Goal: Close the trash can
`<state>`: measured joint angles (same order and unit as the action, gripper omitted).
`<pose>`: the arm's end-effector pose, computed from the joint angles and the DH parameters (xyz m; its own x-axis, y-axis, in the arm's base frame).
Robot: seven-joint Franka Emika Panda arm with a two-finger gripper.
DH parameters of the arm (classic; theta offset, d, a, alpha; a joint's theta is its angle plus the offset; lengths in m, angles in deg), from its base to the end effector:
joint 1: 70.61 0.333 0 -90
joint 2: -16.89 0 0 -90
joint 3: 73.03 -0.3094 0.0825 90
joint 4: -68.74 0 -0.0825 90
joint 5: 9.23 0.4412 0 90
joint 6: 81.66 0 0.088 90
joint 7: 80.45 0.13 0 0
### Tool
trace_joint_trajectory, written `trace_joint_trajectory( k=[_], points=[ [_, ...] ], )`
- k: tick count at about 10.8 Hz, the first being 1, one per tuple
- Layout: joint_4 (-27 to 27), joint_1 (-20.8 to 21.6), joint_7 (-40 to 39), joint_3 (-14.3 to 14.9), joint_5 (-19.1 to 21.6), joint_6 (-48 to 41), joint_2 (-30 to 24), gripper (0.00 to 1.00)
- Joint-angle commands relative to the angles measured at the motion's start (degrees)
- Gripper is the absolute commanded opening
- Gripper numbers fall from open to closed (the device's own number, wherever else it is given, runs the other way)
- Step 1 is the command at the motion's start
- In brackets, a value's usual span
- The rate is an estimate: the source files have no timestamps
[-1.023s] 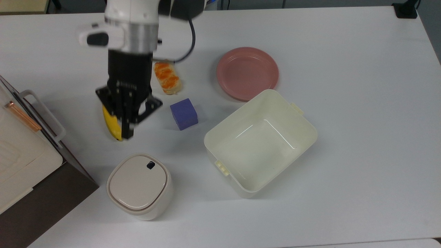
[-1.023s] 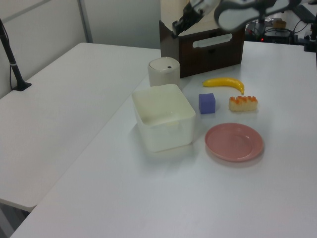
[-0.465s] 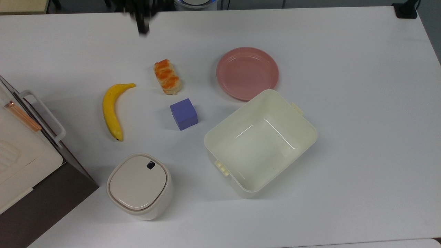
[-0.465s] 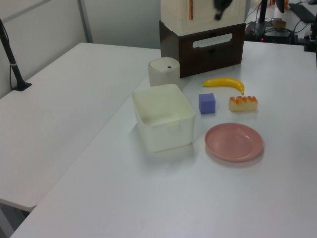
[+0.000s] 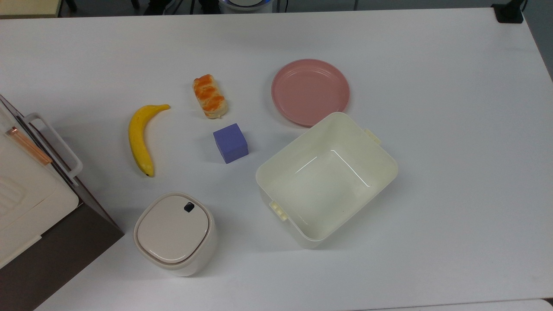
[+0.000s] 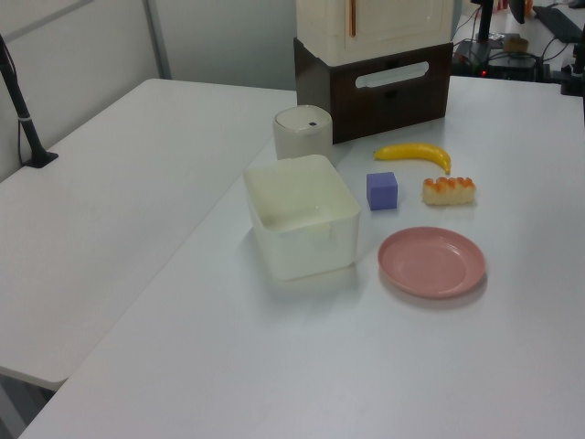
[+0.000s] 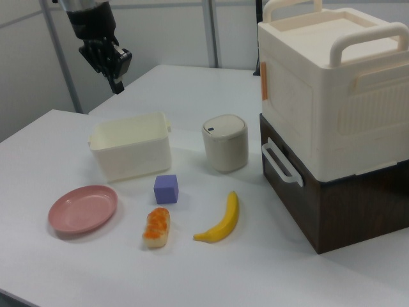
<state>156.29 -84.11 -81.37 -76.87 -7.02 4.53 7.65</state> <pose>0.5458 -0.0840 0.7049 0.9795 -0.1472 0.1372 -0.1452 -0.9891 -0.0248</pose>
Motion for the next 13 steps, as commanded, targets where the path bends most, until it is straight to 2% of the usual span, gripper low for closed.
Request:
trace_joint_trajectory(
  k=[1, 2, 3, 9, 11, 13],
  points=[
    [2.5, 1.2, -1.0, 0.9, 1.1, 0.2, -0.1, 0.0],
    [2.2, 1.2, -1.3, 1.0, 1.3, 0.1, -0.1, 0.15],
    [2.0, 1.3, -1.2, 0.9, 0.9, 0.2, -0.1, 0.99],
    [1.6, 1.5, -2.0, 0.9, 0.8, -0.6, 0.6, 1.0],
    [1.6, 1.5, -6.4, 0.9, -0.7, -0.7, 0.7, 1.0],
    [1.2, 1.2, -0.5, 1.0, -0.4, -0.3, 2.7, 1.0]
  ],
)
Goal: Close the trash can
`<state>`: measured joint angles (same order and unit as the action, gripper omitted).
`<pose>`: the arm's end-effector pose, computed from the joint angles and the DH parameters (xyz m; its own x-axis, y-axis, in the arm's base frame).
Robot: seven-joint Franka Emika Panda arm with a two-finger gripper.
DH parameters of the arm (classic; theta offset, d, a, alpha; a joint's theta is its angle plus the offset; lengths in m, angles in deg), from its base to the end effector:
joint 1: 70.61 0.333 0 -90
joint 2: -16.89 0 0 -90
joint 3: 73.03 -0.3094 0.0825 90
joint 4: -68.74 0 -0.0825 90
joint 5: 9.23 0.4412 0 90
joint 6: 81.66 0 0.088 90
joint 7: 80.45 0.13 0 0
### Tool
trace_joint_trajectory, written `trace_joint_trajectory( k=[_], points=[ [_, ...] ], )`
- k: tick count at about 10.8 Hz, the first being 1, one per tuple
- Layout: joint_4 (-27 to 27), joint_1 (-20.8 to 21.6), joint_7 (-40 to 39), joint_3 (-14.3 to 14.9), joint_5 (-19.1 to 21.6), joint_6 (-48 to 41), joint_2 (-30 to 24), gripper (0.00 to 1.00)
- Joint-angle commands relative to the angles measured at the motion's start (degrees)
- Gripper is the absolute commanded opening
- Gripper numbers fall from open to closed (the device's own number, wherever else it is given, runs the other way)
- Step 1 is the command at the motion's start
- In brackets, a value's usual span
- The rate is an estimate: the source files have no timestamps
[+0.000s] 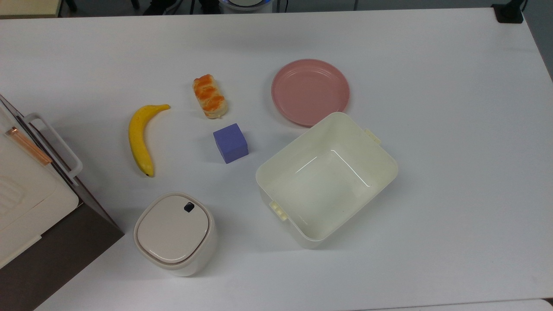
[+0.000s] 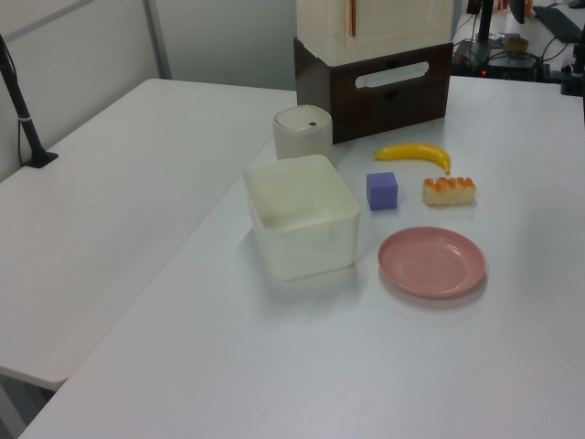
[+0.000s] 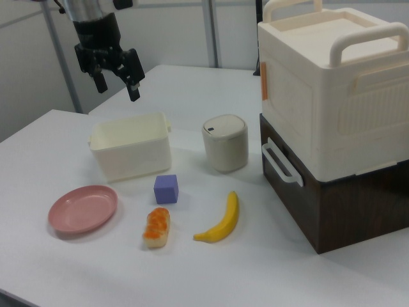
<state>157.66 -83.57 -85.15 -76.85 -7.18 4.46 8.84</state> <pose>0.5546 -0.0814 0.6808 0.9929 -0.0741 0.0930 -0.0727 -0.9972 -0.0184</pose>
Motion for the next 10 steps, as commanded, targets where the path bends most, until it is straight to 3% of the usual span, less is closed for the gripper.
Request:
trace_joint_trajectory(
  k=[1, 3, 10],
  points=[
    [-0.1, 0.3, 7.6, 1.0, 0.2, 0.4, 2.8, 1.0],
    [-0.1, 0.7, 9.3, 0.9, 1.0, 6.5, 5.0, 1.0],
    [-0.1, 0.5, 9.1, 0.9, 3.2, 7.8, 6.3, 1.0]
  ],
)
